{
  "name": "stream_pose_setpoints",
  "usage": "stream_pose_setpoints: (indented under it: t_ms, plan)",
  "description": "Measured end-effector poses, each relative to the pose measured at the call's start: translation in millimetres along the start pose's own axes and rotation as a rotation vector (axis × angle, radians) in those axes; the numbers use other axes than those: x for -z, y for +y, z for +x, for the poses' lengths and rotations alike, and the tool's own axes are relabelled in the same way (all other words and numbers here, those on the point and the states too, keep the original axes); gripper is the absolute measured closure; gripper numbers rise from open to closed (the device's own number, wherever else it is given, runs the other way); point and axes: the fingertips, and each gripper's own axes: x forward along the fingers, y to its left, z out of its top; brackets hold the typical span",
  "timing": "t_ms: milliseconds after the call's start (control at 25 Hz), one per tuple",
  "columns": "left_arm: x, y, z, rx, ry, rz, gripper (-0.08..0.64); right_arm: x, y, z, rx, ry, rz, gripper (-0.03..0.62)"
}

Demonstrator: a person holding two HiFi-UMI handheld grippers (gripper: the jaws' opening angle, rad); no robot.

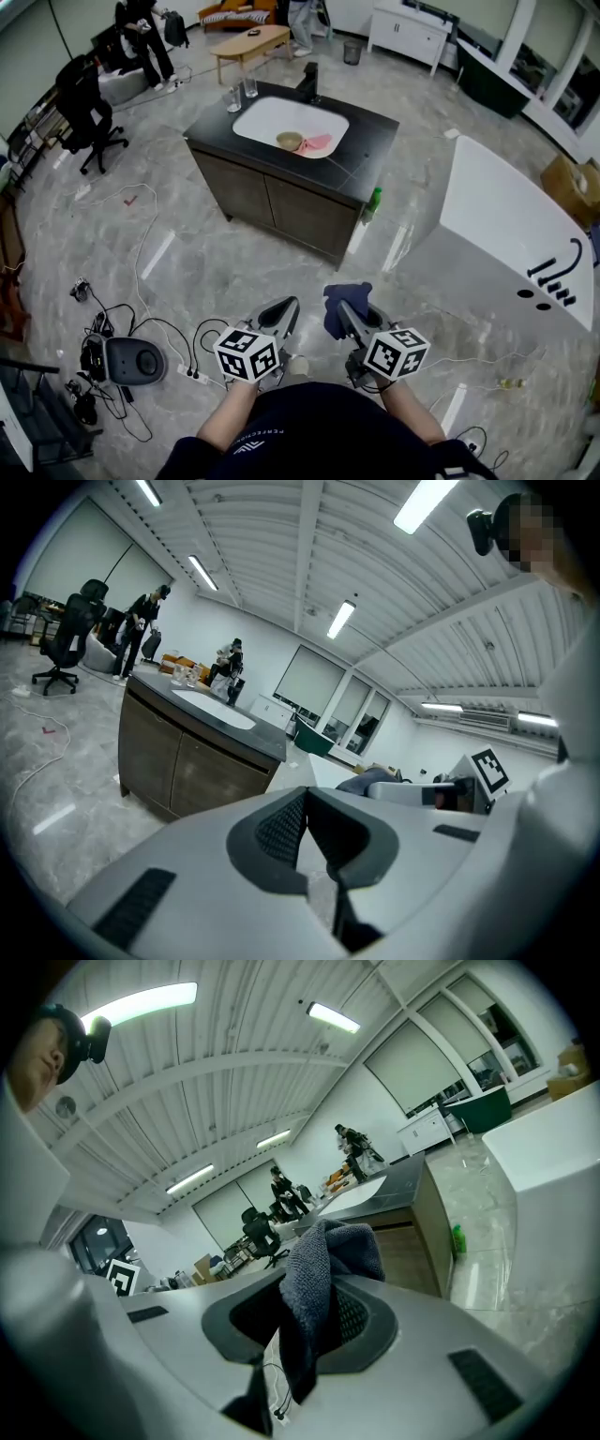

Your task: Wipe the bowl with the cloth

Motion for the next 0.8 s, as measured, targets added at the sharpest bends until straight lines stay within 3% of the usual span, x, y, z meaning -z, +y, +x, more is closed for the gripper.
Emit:
stream_pose_setpoints:
  t_ms: [400, 800]
  plan:
    - [-14.4, 44.0, -18.4, 0.003, 0.002, -0.001, 0.552, 3.5, 23.6, 45.0, 0.012, 0.032, -0.030, 0.497]
    - [-28.3, 70.4, 8.7, -0.046, -0.009, -0.030, 0.552, -23.1, 7.9, 89.7, -0.032, 0.060, -0.055, 0.497]
